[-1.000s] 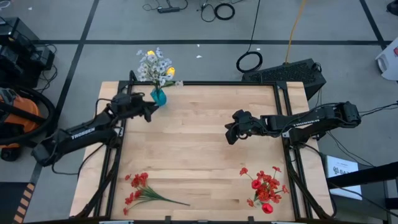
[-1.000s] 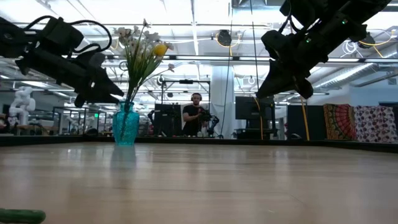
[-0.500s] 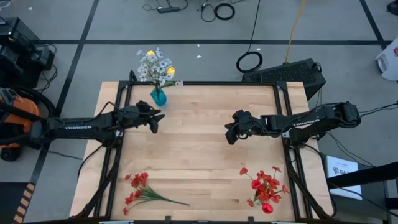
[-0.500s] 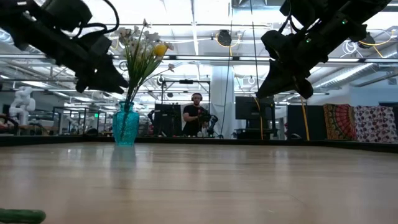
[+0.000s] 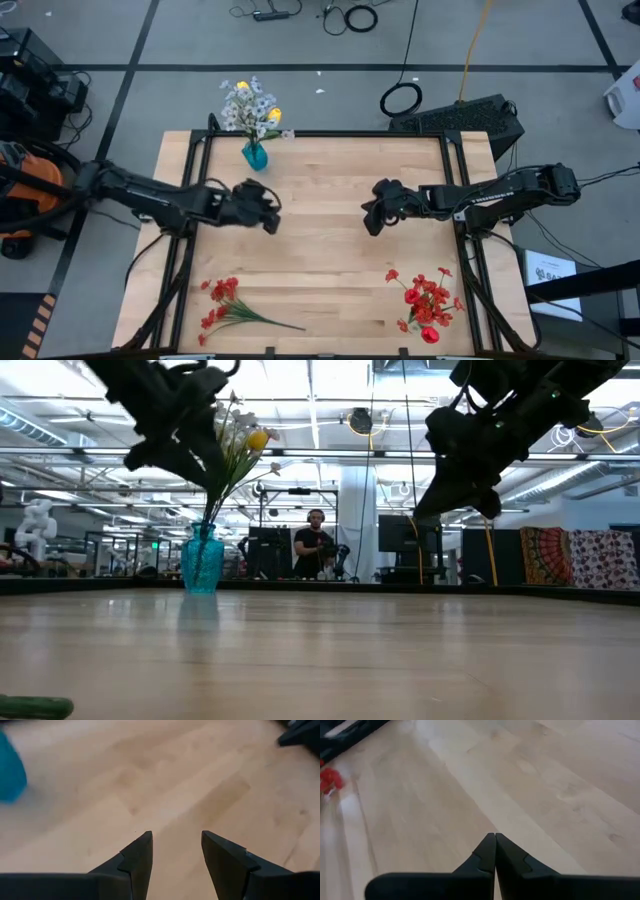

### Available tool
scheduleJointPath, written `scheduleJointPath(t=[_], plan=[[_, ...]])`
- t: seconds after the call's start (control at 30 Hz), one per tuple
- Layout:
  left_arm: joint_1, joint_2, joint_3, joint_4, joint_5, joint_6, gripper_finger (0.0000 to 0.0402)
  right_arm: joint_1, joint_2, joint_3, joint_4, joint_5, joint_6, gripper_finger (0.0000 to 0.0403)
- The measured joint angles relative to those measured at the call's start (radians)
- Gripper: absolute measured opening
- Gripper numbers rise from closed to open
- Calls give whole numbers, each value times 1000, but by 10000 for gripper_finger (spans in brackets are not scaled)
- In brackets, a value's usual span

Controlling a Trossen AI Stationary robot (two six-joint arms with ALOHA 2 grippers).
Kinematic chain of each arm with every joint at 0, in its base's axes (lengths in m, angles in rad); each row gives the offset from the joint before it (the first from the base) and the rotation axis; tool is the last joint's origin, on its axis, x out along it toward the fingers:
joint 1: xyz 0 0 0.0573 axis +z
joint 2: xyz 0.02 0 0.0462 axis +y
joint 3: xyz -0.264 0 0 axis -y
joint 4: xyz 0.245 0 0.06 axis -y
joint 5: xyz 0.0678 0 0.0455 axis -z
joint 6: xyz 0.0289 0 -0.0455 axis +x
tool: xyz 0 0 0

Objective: Sort flowers into vase by color
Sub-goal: Put the orange flowers into the transparent vase

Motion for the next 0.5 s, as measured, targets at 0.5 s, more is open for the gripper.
scheduleJointPath(t=[0.5], plan=[[-282, 407, 240, -352, 560, -1238, 175, 0, 0, 0, -7, -19, -102, 0]])
